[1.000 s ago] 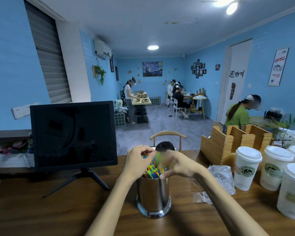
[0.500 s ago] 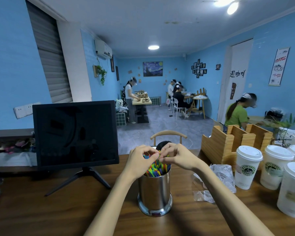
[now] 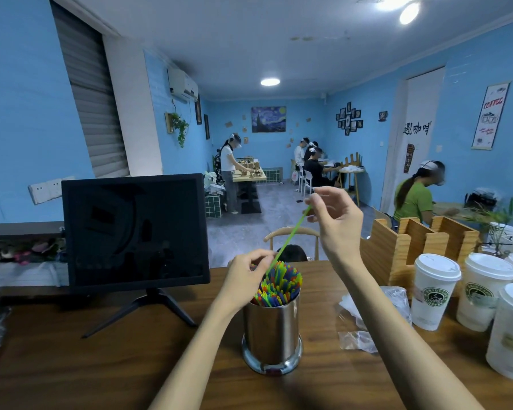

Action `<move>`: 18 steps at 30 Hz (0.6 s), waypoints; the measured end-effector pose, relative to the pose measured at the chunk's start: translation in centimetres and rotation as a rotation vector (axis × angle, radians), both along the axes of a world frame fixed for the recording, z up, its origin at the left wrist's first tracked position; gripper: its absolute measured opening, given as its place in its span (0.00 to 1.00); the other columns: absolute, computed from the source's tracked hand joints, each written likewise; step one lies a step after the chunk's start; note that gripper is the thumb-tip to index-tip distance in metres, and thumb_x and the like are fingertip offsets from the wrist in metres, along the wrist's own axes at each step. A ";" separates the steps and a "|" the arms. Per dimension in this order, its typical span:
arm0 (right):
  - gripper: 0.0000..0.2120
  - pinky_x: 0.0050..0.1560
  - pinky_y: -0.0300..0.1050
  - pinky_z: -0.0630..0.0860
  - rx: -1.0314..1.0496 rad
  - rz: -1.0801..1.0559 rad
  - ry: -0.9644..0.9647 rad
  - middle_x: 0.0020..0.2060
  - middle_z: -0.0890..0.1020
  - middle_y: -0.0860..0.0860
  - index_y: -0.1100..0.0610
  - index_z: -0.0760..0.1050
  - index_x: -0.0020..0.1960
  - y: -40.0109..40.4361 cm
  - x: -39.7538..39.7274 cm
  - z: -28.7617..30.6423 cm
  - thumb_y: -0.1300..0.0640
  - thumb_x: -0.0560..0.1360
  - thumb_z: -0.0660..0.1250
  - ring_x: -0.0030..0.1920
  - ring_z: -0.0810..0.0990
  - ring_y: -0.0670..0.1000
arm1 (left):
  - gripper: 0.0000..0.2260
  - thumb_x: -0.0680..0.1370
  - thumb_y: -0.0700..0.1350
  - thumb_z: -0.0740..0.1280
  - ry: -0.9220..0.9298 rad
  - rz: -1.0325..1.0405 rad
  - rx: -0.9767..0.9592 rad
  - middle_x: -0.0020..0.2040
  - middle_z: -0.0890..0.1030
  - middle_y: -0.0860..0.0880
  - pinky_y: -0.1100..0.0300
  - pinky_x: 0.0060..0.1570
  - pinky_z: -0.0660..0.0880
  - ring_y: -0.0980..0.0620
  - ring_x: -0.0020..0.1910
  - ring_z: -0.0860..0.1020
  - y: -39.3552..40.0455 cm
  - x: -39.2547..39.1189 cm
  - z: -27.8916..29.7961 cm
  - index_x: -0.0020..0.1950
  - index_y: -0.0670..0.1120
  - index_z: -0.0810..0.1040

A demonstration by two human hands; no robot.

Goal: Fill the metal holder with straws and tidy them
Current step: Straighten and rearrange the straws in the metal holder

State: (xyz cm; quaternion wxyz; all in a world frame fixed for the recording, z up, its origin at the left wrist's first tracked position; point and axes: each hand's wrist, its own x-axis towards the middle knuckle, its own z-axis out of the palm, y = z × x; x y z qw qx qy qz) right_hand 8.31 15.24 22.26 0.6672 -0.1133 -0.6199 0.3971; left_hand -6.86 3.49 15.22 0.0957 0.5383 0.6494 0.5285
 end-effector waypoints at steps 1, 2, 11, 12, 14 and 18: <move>0.04 0.39 0.43 0.83 -0.047 0.005 0.034 0.43 0.86 0.56 0.61 0.80 0.55 0.2 0.0 -0.2 0.62 0.80 0.69 0.41 0.86 0.55 | 0.09 0.83 0.45 0.65 -0.103 -0.022 0.048 0.49 0.85 0.59 0.70 0.47 0.73 0.63 0.51 0.81 -0.1 -0.1 0.2 0.53 0.56 0.84; 0.05 0.40 0.44 0.83 -0.100 0.010 0.056 0.43 0.86 0.57 0.61 0.79 0.55 0.5 0.0 -0.6 0.62 0.80 0.69 0.41 0.86 0.55 | 0.09 0.83 0.43 0.65 -0.208 -0.037 0.089 0.48 0.86 0.57 0.69 0.45 0.74 0.61 0.50 0.82 -0.2 -0.3 0.5 0.53 0.54 0.84; 0.08 0.46 0.46 0.82 -0.137 0.299 -0.605 0.39 0.87 0.56 0.65 0.82 0.44 2.3 0.4 -7.0 0.62 0.71 0.78 0.41 0.86 0.52 | 0.11 0.74 0.41 0.77 -0.909 0.285 0.609 0.42 0.86 0.44 0.63 0.38 0.80 0.54 0.37 0.82 -0.7 -2.9 3.6 0.55 0.42 0.83; 0.08 0.48 0.49 0.83 -0.088 0.312 -0.706 0.39 0.87 0.55 0.64 0.83 0.43 2.1 0.1 -7.5 0.60 0.71 0.80 0.43 0.87 0.53 | 0.11 0.74 0.41 0.77 -0.893 0.285 0.632 0.43 0.86 0.43 0.62 0.39 0.81 0.52 0.39 0.83 -0.5 -2.7 3.8 0.54 0.43 0.83; 0.09 0.49 0.51 0.83 -0.001 0.284 -0.836 0.39 0.87 0.51 0.59 0.84 0.40 1.5 -0.5 -8.1 0.56 0.70 0.81 0.44 0.87 0.51 | 0.08 0.74 0.39 0.77 -0.771 0.297 0.656 0.42 0.86 0.43 0.61 0.40 0.80 0.51 0.39 0.83 0.0 -1.9 3.9 0.51 0.44 0.83; 0.12 0.51 0.54 0.82 0.023 0.303 -0.829 0.41 0.87 0.50 0.56 0.84 0.42 0.5 -0.5 -7.6 0.47 0.70 0.80 0.45 0.86 0.53 | 0.05 0.75 0.37 0.76 -0.507 0.258 0.627 0.40 0.87 0.44 0.64 0.39 0.79 0.52 0.39 0.84 0.9 -0.5 3.2 0.48 0.46 0.84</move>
